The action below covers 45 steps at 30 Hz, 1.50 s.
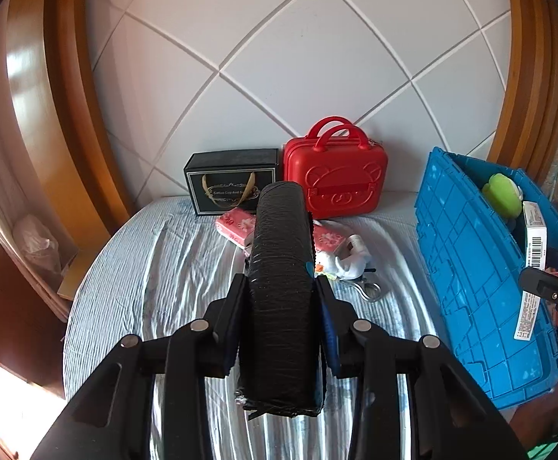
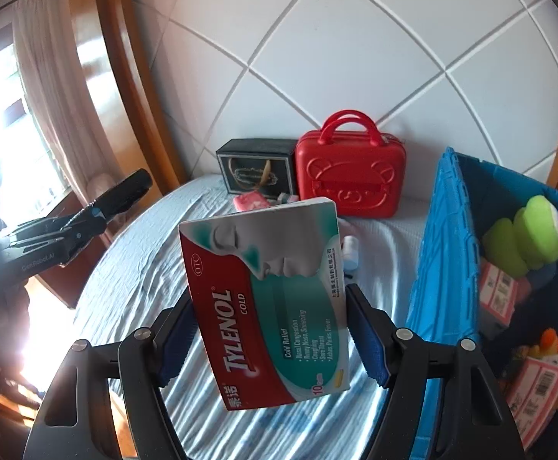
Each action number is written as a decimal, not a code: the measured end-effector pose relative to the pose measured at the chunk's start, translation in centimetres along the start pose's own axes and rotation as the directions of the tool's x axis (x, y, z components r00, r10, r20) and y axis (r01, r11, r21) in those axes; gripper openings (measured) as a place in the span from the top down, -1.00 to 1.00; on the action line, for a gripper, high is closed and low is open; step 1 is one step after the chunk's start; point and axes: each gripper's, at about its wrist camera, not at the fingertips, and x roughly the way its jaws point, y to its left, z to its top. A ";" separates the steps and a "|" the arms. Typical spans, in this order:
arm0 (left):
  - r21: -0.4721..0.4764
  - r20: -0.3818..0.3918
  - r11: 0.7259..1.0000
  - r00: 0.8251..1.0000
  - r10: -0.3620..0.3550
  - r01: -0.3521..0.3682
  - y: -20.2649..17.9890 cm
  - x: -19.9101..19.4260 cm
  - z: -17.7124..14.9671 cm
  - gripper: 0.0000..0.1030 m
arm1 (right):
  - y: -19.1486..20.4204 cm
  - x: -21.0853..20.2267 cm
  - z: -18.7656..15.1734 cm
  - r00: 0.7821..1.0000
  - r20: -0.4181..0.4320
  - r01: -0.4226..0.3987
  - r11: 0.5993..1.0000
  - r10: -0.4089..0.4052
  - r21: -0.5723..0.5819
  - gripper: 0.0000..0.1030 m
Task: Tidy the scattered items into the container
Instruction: 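Lift the black case and Tylenol box and carry both over the blue bin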
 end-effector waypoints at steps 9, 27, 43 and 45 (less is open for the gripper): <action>0.081 0.043 0.994 0.996 -0.077 0.073 -8.3 -1.1 2.9 0.34 | -5.4 -6.6 0.3 0.993 0.102 0.059 0.998 -0.062 0.038 -0.41; 0.255 0.043 0.933 0.961 -0.275 0.255 -25.6 -1.3 6.2 0.34 | -19.2 -15.1 -4.2 0.963 0.119 0.213 0.953 -0.242 0.217 -0.41; 0.364 0.023 0.859 0.918 -0.395 0.360 -36.9 0.4 9.9 0.34 | -26.5 -17.7 -5.3 0.941 0.098 0.280 0.907 -0.324 0.316 -0.41; 0.377 0.024 0.853 0.917 -0.399 0.362 -37.8 0.7 10.4 0.34 | -27.3 -17.7 -5.1 0.939 0.095 0.284 0.901 -0.330 0.327 -0.41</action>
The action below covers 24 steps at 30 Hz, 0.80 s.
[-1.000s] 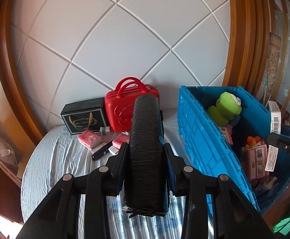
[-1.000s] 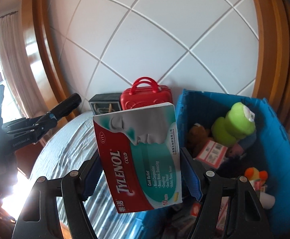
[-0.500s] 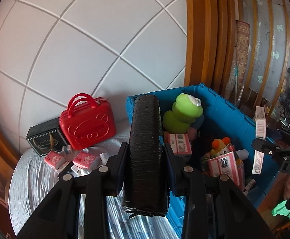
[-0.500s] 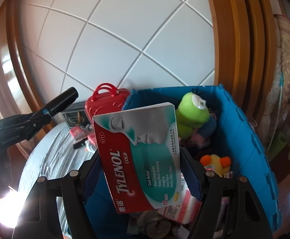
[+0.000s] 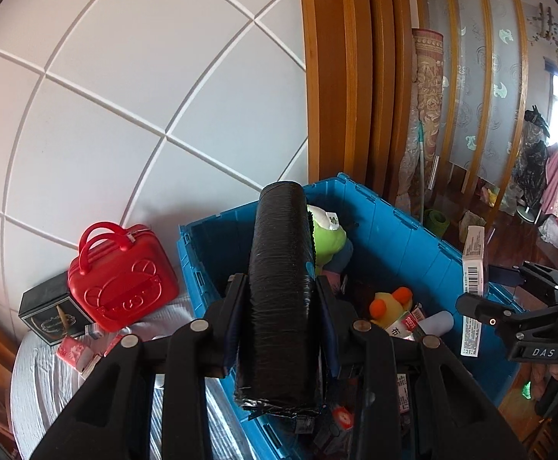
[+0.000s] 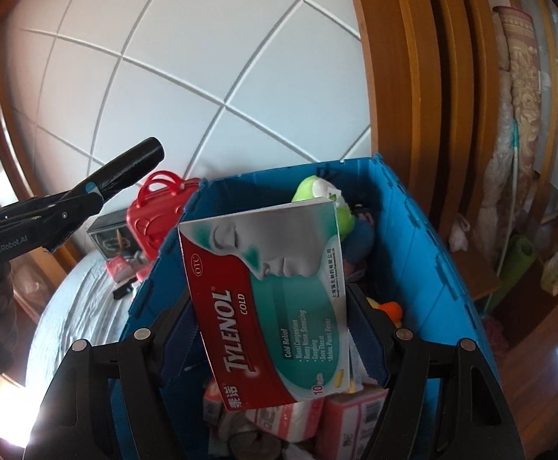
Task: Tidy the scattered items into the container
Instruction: 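Lift the black case and Tylenol box and carry both over the blue bin, then open both tools to drop the black case and Tylenol box into the bin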
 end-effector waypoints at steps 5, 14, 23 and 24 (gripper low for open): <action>0.019 0.004 1.000 1.000 -0.008 0.008 -0.8 1.3 1.3 0.34 | -1.7 0.6 0.8 1.000 -0.002 0.020 1.000 -0.020 0.015 -0.41; 0.042 -0.021 0.999 1.000 -0.013 0.014 -2.1 4.0 2.3 0.34 | -3.3 1.8 1.6 0.999 -0.006 0.049 0.998 -0.049 0.025 -0.41; 0.033 -0.013 0.999 1.000 0.021 -0.021 -1.8 4.7 3.2 0.34 | -2.7 2.6 2.5 0.998 -0.005 0.060 0.998 -0.060 0.013 -0.42; 0.033 -0.022 0.998 0.998 0.052 -0.052 -1.8 5.0 3.3 0.29 | -2.8 2.7 2.8 0.998 0.005 0.067 0.998 -0.067 0.014 -0.43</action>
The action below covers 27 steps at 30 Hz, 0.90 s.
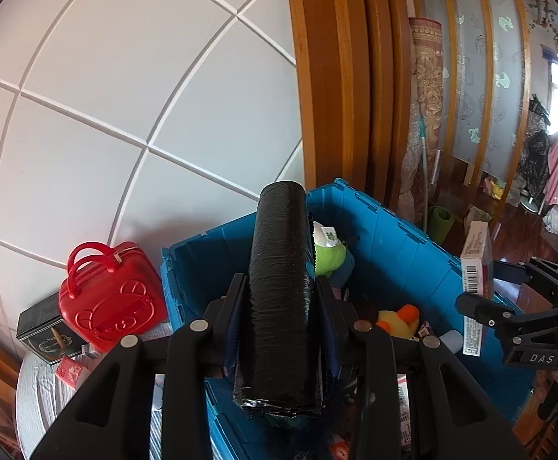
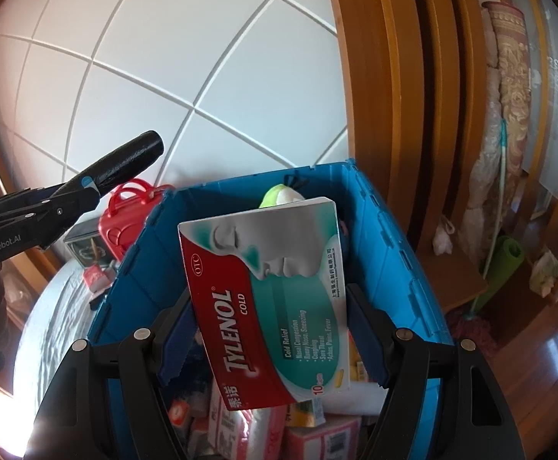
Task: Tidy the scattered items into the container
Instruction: 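Open both tools to drop the black case and Tylenol box into the bin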
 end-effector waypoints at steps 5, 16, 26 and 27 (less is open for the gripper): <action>-0.066 -0.048 0.998 0.999 0.021 -0.024 1.6 0.8 -0.7 -0.58 | -1.0 1.0 0.7 0.999 0.019 0.045 0.998 -0.046 0.054 -1.00; -0.105 -0.075 0.994 0.997 0.002 -0.010 4.3 -1.2 -5.0 -0.58 | 1.4 1.0 -0.1 1.000 -0.014 -0.005 1.000 0.006 0.011 -1.00; -0.188 -0.078 0.979 0.995 0.060 -0.073 10.3 -4.9 -9.4 -0.58 | 8.0 0.8 0.1 0.997 -0.019 -0.071 0.996 0.071 -0.055 -1.00; -0.196 -0.077 0.977 0.995 0.067 -0.081 11.0 -5.5 -9.9 -0.58 | 8.9 0.5 0.0 0.997 -0.016 -0.077 0.995 0.076 -0.061 -1.00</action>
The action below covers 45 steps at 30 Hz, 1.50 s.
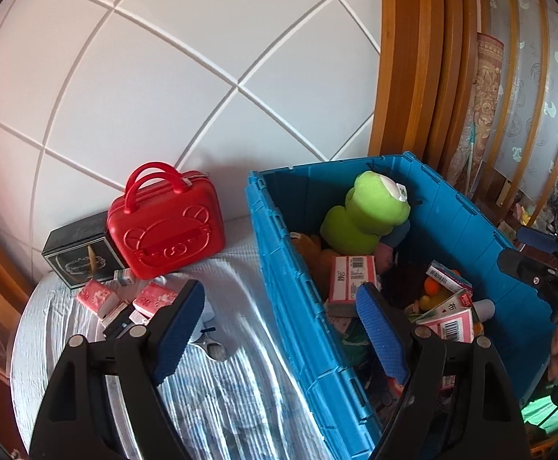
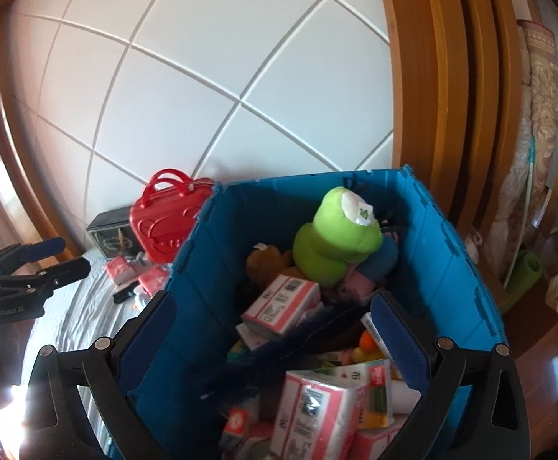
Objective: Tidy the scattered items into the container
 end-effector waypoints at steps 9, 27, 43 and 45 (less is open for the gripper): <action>-0.063 0.004 0.996 0.998 0.064 -0.064 7.2 -5.6 -4.5 -0.58 | 10.0 -2.5 -1.4 0.999 0.016 0.029 0.999 -0.029 -0.014 -1.00; -0.171 -0.043 0.971 0.985 0.165 -0.170 20.6 -14.5 -13.2 -0.58 | 28.3 -4.8 -7.2 0.997 -0.055 0.046 0.998 -0.049 -0.049 -1.00; -0.188 -0.057 0.964 0.982 0.179 -0.187 20.9 -17.8 -15.4 -0.62 | 31.3 -8.0 -10.0 0.994 -0.075 0.080 0.995 -0.085 -0.064 -1.00; -0.188 -0.059 0.960 0.978 0.201 -0.209 20.6 -18.0 -15.4 -0.64 | 30.9 -8.1 -10.2 0.994 -0.073 0.072 0.995 -0.077 -0.066 -1.00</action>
